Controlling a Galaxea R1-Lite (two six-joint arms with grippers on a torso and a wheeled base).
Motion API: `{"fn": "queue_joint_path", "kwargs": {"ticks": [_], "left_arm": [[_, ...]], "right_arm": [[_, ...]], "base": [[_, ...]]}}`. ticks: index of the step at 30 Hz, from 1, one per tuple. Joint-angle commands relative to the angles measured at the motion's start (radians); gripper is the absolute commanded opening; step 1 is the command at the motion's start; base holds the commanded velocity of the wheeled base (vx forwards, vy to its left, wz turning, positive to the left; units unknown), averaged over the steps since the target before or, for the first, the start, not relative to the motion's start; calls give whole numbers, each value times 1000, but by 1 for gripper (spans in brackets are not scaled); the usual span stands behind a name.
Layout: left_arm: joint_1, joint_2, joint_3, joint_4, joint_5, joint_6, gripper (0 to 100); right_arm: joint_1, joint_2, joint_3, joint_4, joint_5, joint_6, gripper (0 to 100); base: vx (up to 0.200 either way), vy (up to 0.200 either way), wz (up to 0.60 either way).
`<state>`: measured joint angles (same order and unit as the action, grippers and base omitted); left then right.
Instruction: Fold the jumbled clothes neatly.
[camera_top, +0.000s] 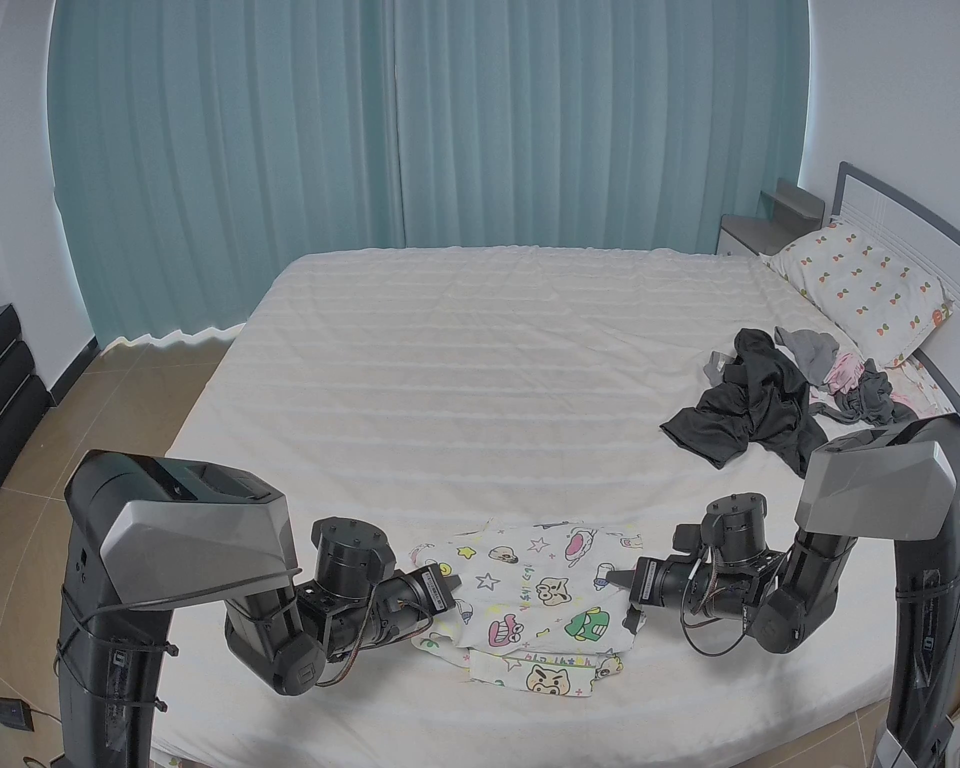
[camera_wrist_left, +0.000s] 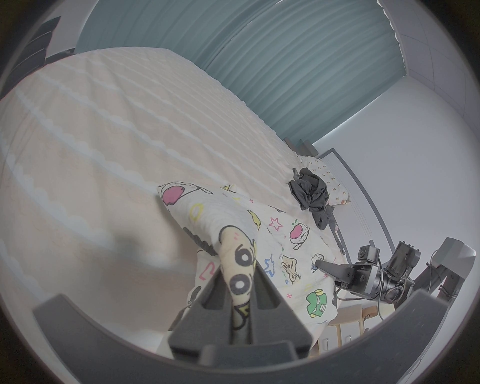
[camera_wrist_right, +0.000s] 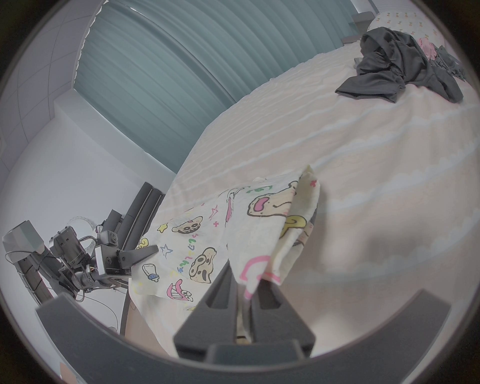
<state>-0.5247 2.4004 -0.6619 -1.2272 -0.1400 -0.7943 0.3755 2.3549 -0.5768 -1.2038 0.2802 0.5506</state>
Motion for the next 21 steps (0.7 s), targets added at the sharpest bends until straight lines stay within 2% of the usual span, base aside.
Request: {"fn": "queue_joint_path", "kwargs": {"ticks": [1, 21], "left_arm": [[-1, -1, 1, 0, 0, 1, 0], [-1, -1, 1, 0, 0, 0, 0]], "right_arm": [[0, -6, 5, 0, 1, 0, 0], [-1, -6, 5, 0, 1, 0, 0]], "base": [[0, -200, 0], [0, -200, 0]]}}
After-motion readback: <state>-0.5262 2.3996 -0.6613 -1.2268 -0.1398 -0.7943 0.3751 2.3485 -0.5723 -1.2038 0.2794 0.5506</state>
